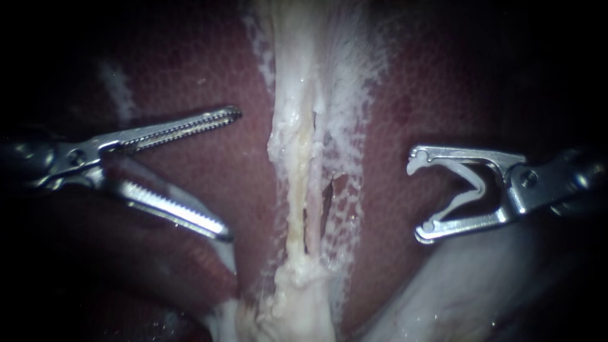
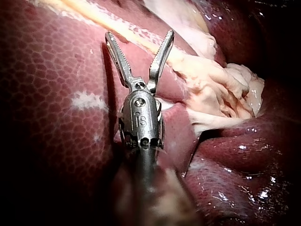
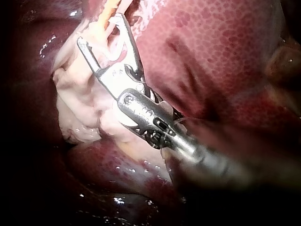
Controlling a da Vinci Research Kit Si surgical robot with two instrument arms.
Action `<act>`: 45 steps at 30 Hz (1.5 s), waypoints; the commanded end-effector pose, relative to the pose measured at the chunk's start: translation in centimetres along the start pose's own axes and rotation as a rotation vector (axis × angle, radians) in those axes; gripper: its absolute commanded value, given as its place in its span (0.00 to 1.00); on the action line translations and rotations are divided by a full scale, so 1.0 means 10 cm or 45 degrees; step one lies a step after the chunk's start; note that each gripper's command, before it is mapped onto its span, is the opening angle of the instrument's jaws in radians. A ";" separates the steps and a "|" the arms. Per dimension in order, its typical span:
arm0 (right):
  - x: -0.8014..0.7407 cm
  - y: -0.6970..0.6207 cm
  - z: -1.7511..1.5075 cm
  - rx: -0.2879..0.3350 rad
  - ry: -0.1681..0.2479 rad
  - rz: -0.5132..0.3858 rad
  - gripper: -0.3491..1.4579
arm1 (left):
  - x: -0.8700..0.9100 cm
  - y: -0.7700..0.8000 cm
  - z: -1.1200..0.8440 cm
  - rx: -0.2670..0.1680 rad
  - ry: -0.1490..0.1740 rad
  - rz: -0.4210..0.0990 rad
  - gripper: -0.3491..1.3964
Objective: Grabbing gallbladder
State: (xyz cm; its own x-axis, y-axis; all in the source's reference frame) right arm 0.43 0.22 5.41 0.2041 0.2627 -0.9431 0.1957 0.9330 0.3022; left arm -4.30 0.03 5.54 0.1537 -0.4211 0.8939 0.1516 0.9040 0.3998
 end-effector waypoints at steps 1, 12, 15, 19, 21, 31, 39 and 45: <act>0.000 0.000 0.000 0.000 0.000 0.000 0.52 | 0.002 0.000 0.001 -0.003 -0.003 -0.005 0.92; 0.000 0.000 0.000 0.000 0.000 0.000 0.52 | 0.012 0.001 0.030 -0.029 0.028 -0.104 0.81; 0.000 0.000 0.000 0.000 0.000 0.000 0.52 | 0.013 0.001 0.035 -0.032 0.036 -0.111 0.78; 0.000 0.000 0.000 0.000 0.000 0.000 0.52 | 0.014 0.005 0.044 -0.039 0.043 -0.134 0.73; 0.000 0.000 0.000 0.000 0.000 0.000 0.52 | 0.017 0.008 0.048 -0.045 0.047 -0.141 0.72; 0.000 0.000 0.000 0.000 0.000 0.000 0.52 | 0.037 0.026 0.050 -0.115 0.102 -0.193 0.63; 0.000 0.000 0.000 0.000 0.000 0.000 0.52 | 0.045 0.035 0.043 -0.193 0.135 -0.284 0.42; 0.000 0.000 0.000 0.000 0.000 0.000 0.52 | 0.044 0.033 0.039 -0.228 0.163 -0.350 0.06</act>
State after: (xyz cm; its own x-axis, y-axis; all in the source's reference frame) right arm 0.43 0.22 5.42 0.2039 0.2626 -0.9431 0.1957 0.9330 0.3021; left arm -4.55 0.17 6.14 0.2054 -0.6660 0.7171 0.3753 0.7303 0.5708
